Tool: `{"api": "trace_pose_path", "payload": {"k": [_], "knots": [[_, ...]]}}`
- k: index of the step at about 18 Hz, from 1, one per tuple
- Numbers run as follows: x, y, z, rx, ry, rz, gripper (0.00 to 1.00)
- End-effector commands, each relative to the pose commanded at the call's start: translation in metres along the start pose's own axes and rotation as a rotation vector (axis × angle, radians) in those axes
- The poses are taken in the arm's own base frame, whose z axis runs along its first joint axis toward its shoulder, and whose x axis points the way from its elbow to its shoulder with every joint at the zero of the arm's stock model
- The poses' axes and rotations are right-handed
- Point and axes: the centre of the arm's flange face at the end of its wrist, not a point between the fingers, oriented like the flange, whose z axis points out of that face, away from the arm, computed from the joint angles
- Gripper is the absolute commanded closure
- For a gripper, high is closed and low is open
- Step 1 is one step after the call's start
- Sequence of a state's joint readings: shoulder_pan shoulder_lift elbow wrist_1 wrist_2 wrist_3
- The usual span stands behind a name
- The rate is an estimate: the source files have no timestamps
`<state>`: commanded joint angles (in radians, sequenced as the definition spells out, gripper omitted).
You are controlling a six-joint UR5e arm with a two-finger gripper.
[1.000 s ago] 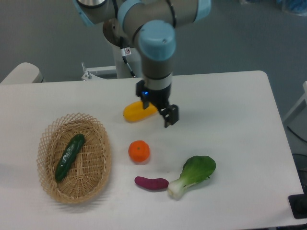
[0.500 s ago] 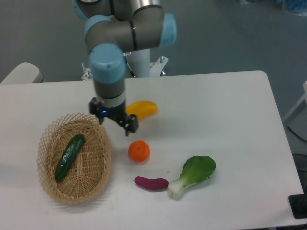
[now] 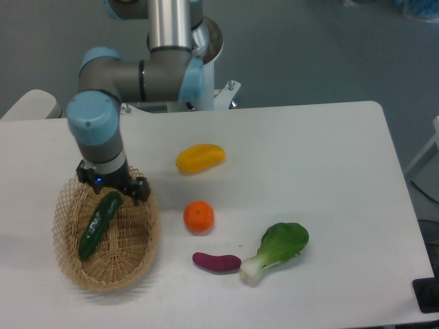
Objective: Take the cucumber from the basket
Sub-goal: 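Move the gripper over the wicker basket above the green cucumber, then lower the gripper onto the cucumber and close it around it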
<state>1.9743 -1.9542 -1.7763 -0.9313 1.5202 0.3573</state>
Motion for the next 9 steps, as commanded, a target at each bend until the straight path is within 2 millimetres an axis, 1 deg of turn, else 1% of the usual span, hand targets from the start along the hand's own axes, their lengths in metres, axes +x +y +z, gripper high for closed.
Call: {"api": "trace_pose_path", "payload": {"k": [3, 4, 6, 7, 9], "knots": [[0.011, -0.002, 0.016, -0.021, 0.009, 0.022, 0.0], [0.015, -0.003, 0.017, -0.022, 0.009, 0.028, 0.0], [0.017, -0.005, 0.023, -0.03, 0.012, 0.032, 0.0], [0.019, -0.009, 0.025, -0.028, 0.01, 0.04, 0.0], [0.019, -0.014, 0.032, -0.026, 0.01, 0.042, 0.0]]}}
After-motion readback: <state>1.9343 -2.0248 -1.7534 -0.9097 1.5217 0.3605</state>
